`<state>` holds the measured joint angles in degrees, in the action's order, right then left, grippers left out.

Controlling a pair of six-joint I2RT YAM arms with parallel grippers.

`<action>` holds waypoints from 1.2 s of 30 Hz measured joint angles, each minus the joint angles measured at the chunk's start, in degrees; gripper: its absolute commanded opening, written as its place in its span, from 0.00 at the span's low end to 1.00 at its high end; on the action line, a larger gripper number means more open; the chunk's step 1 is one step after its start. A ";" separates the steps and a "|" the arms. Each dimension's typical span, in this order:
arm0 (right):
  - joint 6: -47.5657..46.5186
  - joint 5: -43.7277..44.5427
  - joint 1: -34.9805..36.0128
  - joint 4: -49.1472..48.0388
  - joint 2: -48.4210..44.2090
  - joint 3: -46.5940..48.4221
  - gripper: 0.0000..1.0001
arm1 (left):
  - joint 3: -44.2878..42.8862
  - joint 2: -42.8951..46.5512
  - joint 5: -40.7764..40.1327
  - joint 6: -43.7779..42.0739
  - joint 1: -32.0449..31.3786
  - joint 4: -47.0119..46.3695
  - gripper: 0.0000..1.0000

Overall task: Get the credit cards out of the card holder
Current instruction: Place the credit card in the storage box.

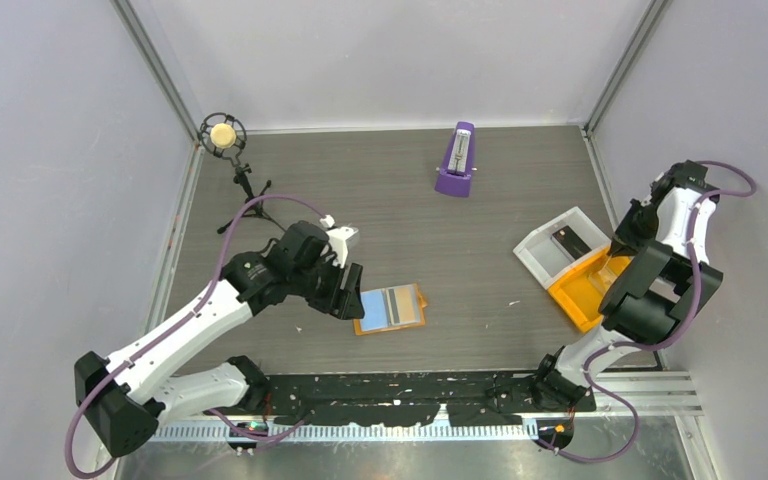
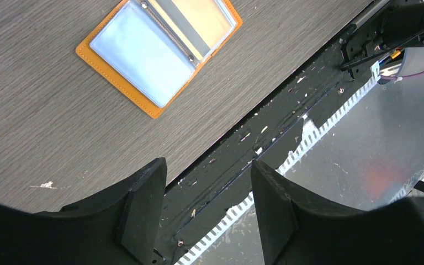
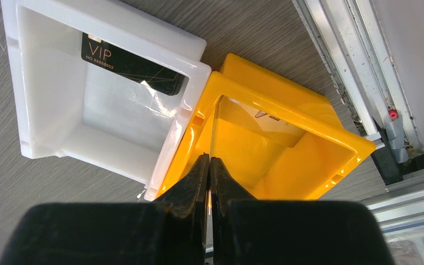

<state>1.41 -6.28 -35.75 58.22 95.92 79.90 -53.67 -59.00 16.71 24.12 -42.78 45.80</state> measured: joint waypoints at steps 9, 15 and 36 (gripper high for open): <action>-0.35 0.90 0.00 -0.57 2.12 1.44 0.21 | 0.00 -1.31 0.26 0.98 0.00 -0.55 0.59; -0.50 5.79 0.04 -0.22 2.47 1.81 0.27 | 0.00 -1.66 0.46 1.03 0.00 -1.25 0.59; 0.52 13.11 0.17 0.92 -0.09 2.56 0.30 | 1.57 0.87 0.39 1.07 0.00 -2.01 0.60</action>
<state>1.93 6.83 -35.57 59.13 95.83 82.46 -52.10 -58.13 17.10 25.19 -42.78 43.79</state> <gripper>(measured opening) 0.305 0.595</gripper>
